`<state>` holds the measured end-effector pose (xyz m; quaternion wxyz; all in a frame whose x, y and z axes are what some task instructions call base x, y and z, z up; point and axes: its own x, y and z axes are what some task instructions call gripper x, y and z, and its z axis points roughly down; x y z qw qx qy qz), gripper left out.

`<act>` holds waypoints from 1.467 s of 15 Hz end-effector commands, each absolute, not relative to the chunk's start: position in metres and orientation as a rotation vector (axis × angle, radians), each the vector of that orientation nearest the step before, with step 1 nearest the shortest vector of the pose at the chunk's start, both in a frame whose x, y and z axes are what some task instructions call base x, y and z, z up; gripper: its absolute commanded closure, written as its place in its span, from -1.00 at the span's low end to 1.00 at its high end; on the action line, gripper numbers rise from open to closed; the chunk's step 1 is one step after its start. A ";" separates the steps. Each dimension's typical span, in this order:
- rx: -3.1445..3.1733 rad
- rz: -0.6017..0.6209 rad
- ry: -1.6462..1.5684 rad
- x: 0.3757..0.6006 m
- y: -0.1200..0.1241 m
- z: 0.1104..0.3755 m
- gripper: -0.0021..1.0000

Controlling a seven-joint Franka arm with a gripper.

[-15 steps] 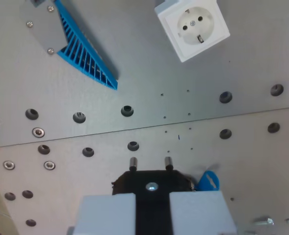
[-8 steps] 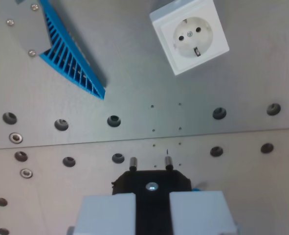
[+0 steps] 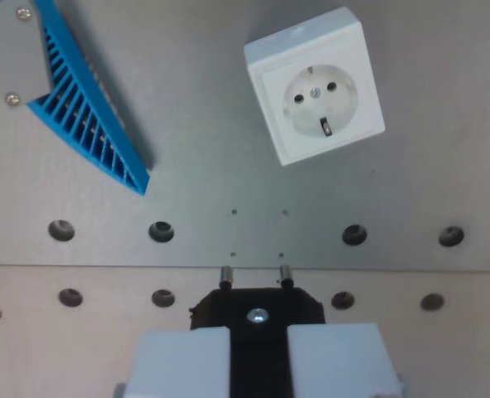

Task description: Move above the white socket

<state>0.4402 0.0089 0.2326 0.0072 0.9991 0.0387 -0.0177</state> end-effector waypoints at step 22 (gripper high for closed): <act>3.019 0.043 0.621 0.448 -0.027 0.121 1.00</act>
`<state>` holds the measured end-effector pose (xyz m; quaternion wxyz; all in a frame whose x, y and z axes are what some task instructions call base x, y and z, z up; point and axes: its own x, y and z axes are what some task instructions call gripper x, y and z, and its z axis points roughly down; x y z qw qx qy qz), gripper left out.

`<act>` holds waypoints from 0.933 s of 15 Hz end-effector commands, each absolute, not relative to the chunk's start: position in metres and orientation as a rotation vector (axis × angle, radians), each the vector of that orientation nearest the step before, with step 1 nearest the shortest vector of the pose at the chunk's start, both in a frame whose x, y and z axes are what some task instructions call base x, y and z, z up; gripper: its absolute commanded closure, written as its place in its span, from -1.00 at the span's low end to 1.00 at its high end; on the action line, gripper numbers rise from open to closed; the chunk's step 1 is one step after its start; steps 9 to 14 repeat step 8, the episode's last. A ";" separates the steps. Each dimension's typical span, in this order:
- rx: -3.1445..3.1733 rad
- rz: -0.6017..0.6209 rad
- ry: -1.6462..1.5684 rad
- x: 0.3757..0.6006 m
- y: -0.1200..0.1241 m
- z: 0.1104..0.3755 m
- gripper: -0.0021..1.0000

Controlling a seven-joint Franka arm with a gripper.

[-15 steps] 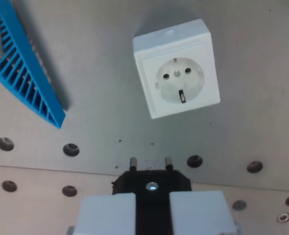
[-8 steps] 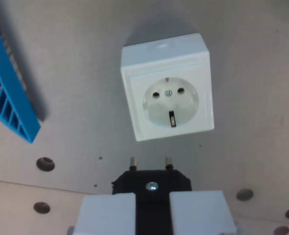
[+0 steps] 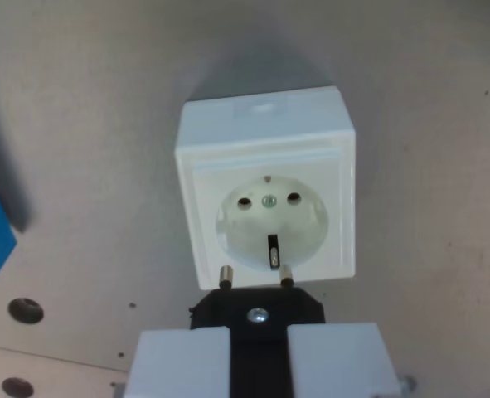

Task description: Move above the white socket

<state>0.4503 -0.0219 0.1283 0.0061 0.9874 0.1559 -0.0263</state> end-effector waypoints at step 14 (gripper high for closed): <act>3.024 0.039 0.602 0.448 -0.031 0.107 1.00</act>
